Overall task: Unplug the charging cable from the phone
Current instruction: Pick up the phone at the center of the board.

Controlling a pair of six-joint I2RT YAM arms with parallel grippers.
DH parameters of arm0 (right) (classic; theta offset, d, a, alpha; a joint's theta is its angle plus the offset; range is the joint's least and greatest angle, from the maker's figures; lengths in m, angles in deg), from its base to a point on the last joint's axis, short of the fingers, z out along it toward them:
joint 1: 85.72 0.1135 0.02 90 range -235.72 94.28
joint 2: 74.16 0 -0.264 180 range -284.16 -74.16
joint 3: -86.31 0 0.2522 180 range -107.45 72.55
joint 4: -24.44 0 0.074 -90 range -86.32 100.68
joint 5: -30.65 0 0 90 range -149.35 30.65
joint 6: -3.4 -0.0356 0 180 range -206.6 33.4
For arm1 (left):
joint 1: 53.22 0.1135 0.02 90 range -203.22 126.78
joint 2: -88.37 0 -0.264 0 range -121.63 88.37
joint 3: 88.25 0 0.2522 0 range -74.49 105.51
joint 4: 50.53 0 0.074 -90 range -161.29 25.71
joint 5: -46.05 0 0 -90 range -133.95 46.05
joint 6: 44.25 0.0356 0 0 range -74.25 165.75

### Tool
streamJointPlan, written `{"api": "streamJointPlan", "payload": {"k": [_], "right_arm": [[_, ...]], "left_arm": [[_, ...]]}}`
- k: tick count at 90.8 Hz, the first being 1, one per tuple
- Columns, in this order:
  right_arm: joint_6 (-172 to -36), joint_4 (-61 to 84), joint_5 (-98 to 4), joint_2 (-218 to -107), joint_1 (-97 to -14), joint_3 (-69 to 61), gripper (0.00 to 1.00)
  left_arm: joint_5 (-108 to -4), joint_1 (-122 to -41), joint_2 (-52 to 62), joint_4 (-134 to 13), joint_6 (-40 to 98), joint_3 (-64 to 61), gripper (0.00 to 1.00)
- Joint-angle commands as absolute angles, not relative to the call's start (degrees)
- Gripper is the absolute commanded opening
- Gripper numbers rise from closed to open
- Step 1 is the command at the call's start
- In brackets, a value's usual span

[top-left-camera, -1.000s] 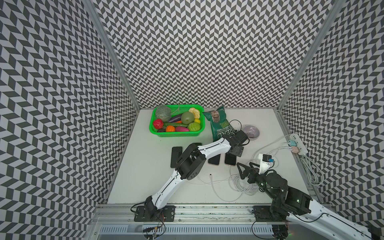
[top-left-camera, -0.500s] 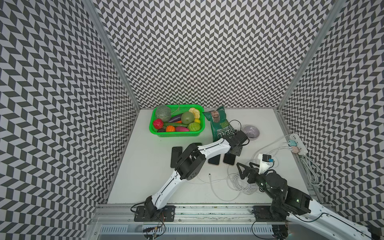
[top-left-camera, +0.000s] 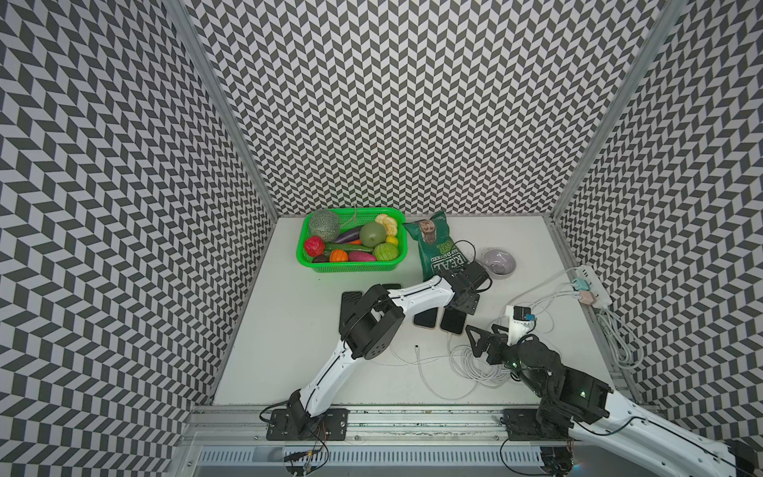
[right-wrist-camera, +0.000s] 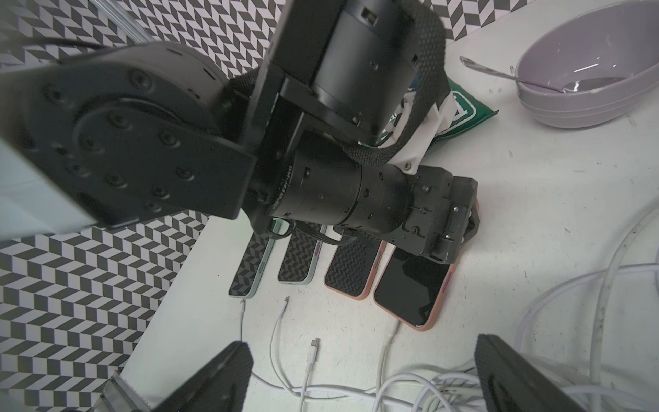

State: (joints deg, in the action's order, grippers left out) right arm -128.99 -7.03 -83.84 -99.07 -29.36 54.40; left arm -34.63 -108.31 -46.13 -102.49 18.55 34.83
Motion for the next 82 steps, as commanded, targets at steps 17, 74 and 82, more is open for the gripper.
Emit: {"api": "streamJointPlan", "payload": {"k": [17,74,82], "right_arm": [[-129.02,2.34,-77.57,-103.99,-31.17,56.41,1.0],[-126.82,15.24,-64.0,-112.29,-37.65,62.59,0.92],[-126.7,16.61,-63.83,-114.04,-38.4,62.95,0.92]], "left_arm": [[-38.01,-107.59,-37.14,-100.26,17.07,32.66,0.0],[-39.44,-107.28,-29.18,-99.37,15.96,30.7,0.0],[-39.61,-107.3,-27.97,-99.12,15.68,29.72,0.0]]}}
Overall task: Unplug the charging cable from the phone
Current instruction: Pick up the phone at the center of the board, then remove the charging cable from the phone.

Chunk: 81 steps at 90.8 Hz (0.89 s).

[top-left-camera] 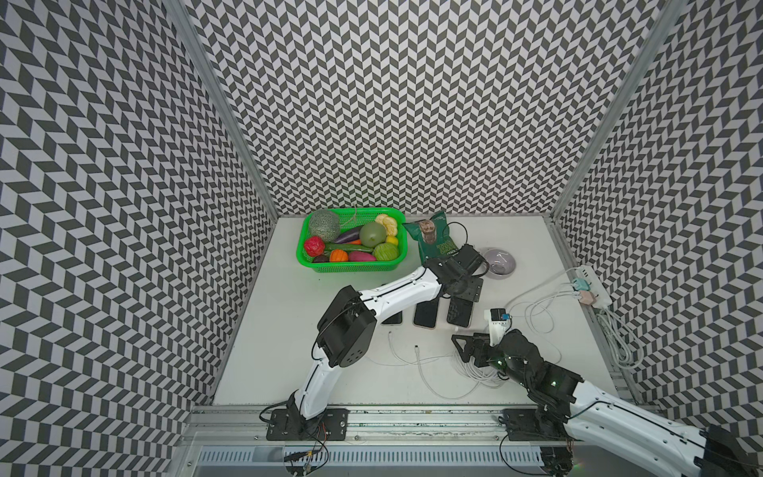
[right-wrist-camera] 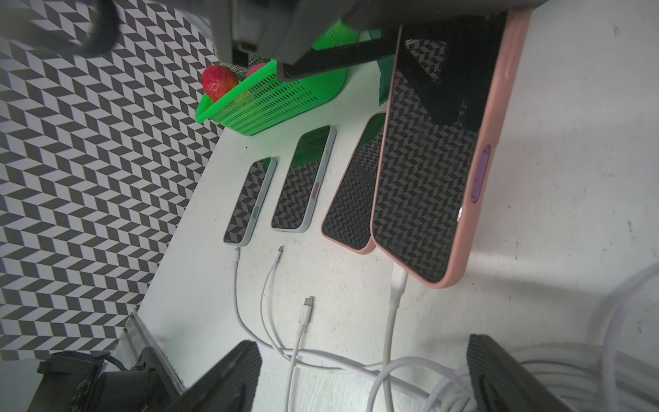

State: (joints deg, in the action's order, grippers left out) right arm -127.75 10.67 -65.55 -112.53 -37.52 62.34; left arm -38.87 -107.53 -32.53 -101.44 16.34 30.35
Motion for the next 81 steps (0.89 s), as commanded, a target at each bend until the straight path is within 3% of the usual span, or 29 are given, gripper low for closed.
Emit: {"api": "streamJointPlan", "payload": {"k": [1,45,81], "right_arm": [[-126.7,16.61,-63.83,-114.04,-38.4,62.95,0.92],[-124.75,24.14,-61.93,-123.34,-40.19,62.97,0.76],[-123.54,27.1,-61.33,-126.37,-40.72,62.82,0.51]], "left_arm": [[-39.63,-107.29,-27.85,-99.11,15.64,29.65,0.0],[-40.14,-107.43,-24.63,-97.98,14.2,27.49,0.0],[-40.3,-107.44,-24.75,-97.17,13.76,27.81,0.0]]}}
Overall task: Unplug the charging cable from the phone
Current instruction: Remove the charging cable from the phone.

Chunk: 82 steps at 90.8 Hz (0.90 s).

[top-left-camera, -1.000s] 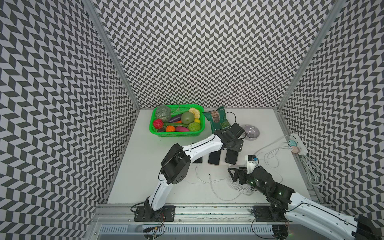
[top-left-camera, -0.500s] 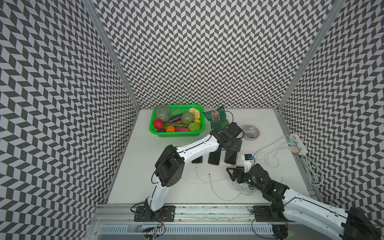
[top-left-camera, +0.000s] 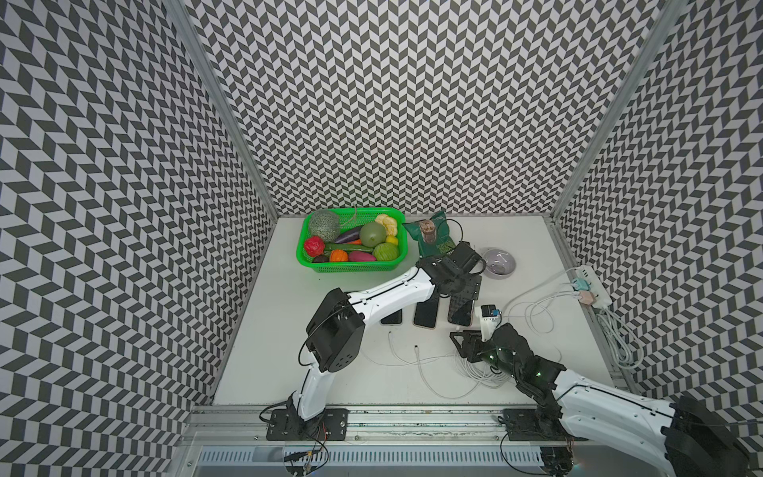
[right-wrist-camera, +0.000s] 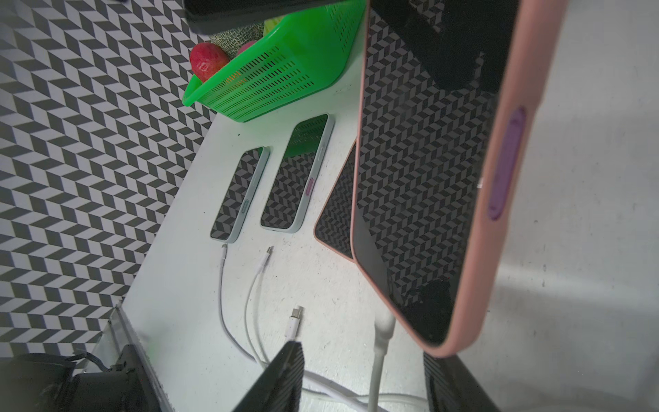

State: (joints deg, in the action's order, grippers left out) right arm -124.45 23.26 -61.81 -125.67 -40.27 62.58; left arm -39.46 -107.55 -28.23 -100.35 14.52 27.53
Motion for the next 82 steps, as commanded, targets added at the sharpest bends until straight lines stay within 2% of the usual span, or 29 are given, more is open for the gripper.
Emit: {"api": "streamJointPlan", "payload": {"k": [1,42,68,82], "right_arm": [[-123.53,27.11,-61.31,-126.46,-40.76,62.81,0.51],[-122.84,28.59,-58.75,-130.99,-41.84,62.07,0.35],[-122.55,28.64,-56.68,-133.16,-42.27,61.19,0.18],[-122.31,28.5,-56.08,-132.92,-42.31,61.15,0.12]], "left_arm": [[-40.32,-107.45,-24.7,-97.17,13.76,27.81,0.0],[-40.57,-107.46,-24.51,-96.99,13.71,27.9,0.0],[-40.44,-107.43,-24.32,-96.9,13.84,27.9,0.0],[-40.17,-107.36,-24.41,-96.66,13.83,27.99,0.0]]}}
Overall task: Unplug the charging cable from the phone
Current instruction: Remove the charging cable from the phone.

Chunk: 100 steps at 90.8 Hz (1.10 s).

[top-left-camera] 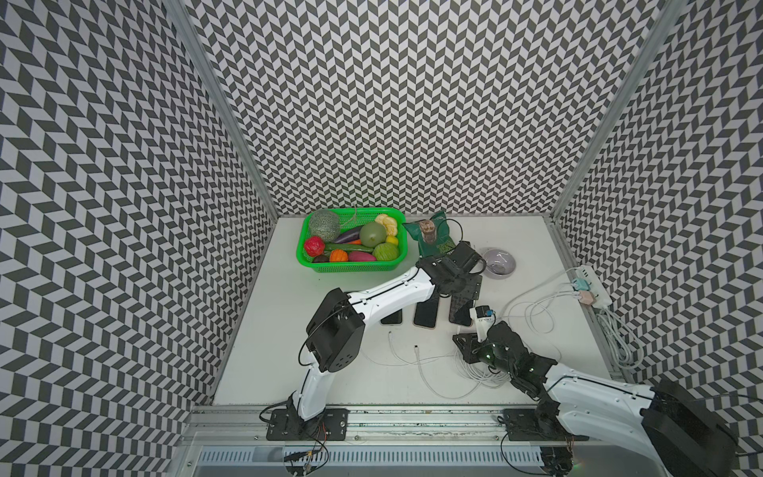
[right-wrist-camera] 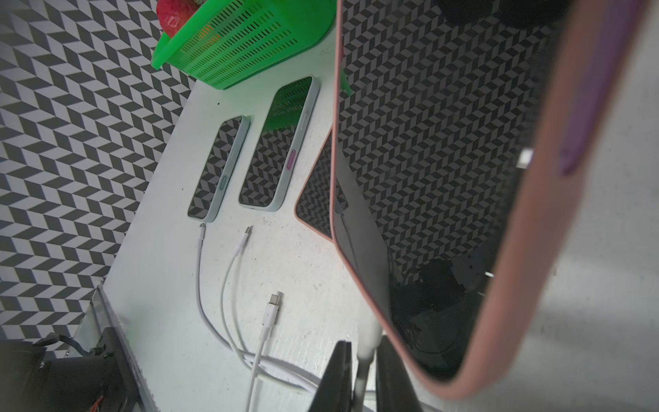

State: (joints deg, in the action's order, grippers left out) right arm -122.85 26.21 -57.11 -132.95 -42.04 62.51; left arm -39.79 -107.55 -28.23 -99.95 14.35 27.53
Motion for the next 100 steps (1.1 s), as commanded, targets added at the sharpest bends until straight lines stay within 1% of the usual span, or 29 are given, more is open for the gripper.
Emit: {"api": "streamJointPlan", "payload": {"k": [1,17,41,100], "right_arm": [[-122.3,28.51,-56.05,-132.85,-42.31,61.14,0.12],[-121.88,28.61,-55.03,-133.04,-42.31,61.22,0.08],[-121.52,29.06,-53.34,-133.58,-42.31,61.56,0.05],[-120.51,29.27,-50.5,-134.74,-42.28,61.28,0.03]], "left_arm": [[-40.13,-107.36,-24.4,-96.65,13.83,27.99,0.0],[-39.52,-107.19,-24.48,-96.33,13.5,27.99,0.0],[-38.88,-106.84,-24.9,-95.99,13.31,29.22,0.0],[-38.62,-105.44,-26.92,-96.3,13.9,33.07,0.0]]}}
